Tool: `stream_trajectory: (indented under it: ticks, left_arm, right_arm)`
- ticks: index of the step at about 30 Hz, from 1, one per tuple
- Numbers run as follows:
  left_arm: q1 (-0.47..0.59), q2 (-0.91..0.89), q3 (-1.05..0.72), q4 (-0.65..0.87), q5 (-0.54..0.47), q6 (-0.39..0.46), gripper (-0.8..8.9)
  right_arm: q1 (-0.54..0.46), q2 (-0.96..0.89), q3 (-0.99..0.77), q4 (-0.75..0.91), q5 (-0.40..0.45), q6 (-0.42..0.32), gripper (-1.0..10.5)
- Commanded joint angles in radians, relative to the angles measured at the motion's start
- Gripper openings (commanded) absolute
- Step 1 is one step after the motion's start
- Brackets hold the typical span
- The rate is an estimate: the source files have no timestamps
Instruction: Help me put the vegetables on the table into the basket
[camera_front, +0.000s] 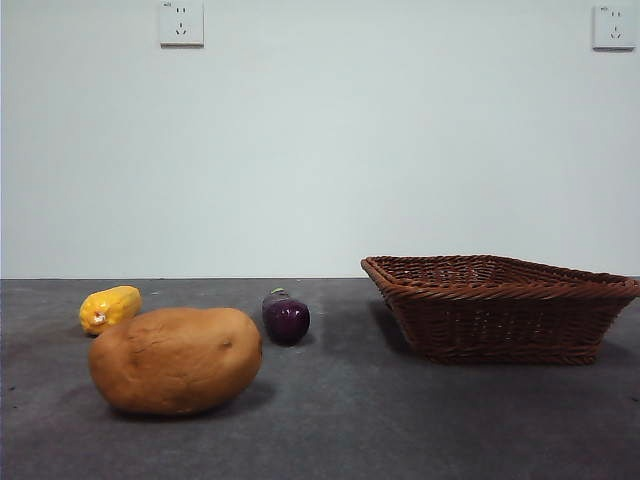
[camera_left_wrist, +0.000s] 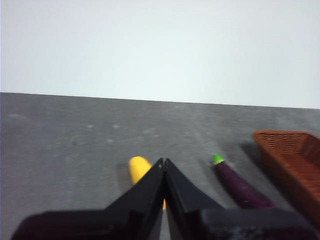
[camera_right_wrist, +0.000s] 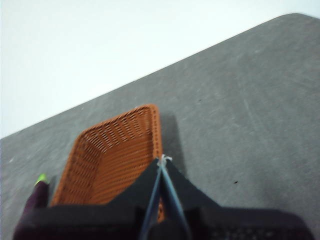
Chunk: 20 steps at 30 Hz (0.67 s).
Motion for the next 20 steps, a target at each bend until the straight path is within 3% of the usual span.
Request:
stream_trajectory:
  ticks: [1, 3, 7, 14, 17, 20]
  left_arm:
    - [-0.002, 0.066, 0.058, -0.039, 0.042, -0.023, -0.05]
    - [-0.002, 0.12, 0.105, -0.081, 0.062, -0.023, -0.06]
    - [-0.002, 0.241, 0.205, -0.184, 0.101, -0.023, -0.05]
    - [-0.002, 0.447, 0.344, -0.334, 0.111, -0.023, -0.04]
    - [-0.002, 0.544, 0.381, -0.383, 0.193, -0.022, -0.04]
    - [-0.003, 0.625, 0.396, -0.401, 0.335, -0.01, -0.04]
  right_arm:
    - [0.001, 0.082, 0.084, -0.069, -0.019, 0.011, -0.1]
    - [0.001, 0.146, 0.146, -0.134, -0.026, 0.008, -0.1]
    - [0.001, 0.267, 0.261, -0.254, -0.026, -0.074, 0.0]
    - [0.001, 0.419, 0.38, -0.353, -0.018, -0.079, 0.0]
    - [0.001, 0.48, 0.394, -0.365, -0.034, -0.076, 0.0]
    - [0.001, 0.566, 0.414, -0.376, -0.14, -0.116, 0.0]
